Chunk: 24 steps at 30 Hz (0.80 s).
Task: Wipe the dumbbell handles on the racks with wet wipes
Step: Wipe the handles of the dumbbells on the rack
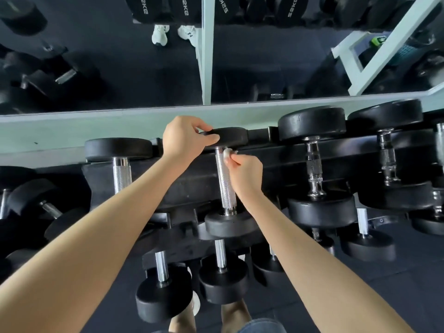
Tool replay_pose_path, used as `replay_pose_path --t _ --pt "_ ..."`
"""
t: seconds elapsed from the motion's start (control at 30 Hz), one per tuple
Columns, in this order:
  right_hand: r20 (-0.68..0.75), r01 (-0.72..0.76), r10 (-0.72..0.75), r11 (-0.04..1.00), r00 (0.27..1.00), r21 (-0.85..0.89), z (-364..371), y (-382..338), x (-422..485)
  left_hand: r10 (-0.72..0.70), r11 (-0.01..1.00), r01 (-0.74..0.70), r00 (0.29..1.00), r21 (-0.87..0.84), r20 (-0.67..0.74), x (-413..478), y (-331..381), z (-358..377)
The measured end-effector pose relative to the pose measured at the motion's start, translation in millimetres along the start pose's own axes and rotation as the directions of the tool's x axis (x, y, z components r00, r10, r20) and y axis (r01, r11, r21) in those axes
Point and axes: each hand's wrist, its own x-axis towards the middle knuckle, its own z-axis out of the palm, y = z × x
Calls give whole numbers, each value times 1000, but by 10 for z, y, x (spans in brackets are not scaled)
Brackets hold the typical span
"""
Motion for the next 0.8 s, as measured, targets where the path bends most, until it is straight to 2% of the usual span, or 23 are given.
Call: replay_pose_path --t 0.1,0.17,0.2,0.3,0.37,0.43,0.5,0.53,0.57,0.6,0.63,0.7,0.73,0.8 --pt "141 111 -94 987 986 -118 -53 131 -289 -9 1000 9 1000 -2 1 0 2 -8" --pt "270 87 -63 993 961 -78 -197 248 -484 -20 1000 20 1000 -11 6 6 -3 -11" --pt "277 66 -45 996 960 -66 -265 277 -492 -20 1000 20 1000 -13 7 5 -6 -5" --pt "120 -3 5 1000 993 -13 -408 221 -369 -3 1000 3 1000 -12 -9 -19 -13 13" --pt "109 -80 65 987 992 137 -497 126 -307 -4 1000 3 1000 -13 -13 -28 -14 23" --pt "265 -222 124 898 956 380 -585 0 -259 -12 1000 12 1000 -15 -15 -22 -22 21" --pt "431 -396 145 714 891 578 -628 -61 -200 -13 1000 13 1000 -10 -12 -16 -26 18" --pt "472 -448 152 649 868 615 -614 -47 -162 -9 1000 9 1000 -8 -10 -17 -26 15" --pt "482 -465 166 641 860 610 -572 -8 -130 -7 1000 7 1000 -7 -10 -20 -26 15" --pt "464 -456 187 676 866 578 -510 40 -112 -4 1000 4 1000 -7 -11 -24 -24 13" --pt "414 -413 206 755 887 509 -436 102 -103 -2 1000 2 1000 -8 -13 -27 -25 12" --pt "278 -273 195 921 941 276 -294 220 -111 3 1000 -4 1000 -10 -16 -30 -27 10" --pt "199 -186 158 974 967 131 -241 254 -126 5 1000 -6 1000 -8 -15 -31 -28 9" --pt "31 29 -24 990 999 -141 -184 291 -147 9 1000 -9 1000 1 -11 -31 -28 9"
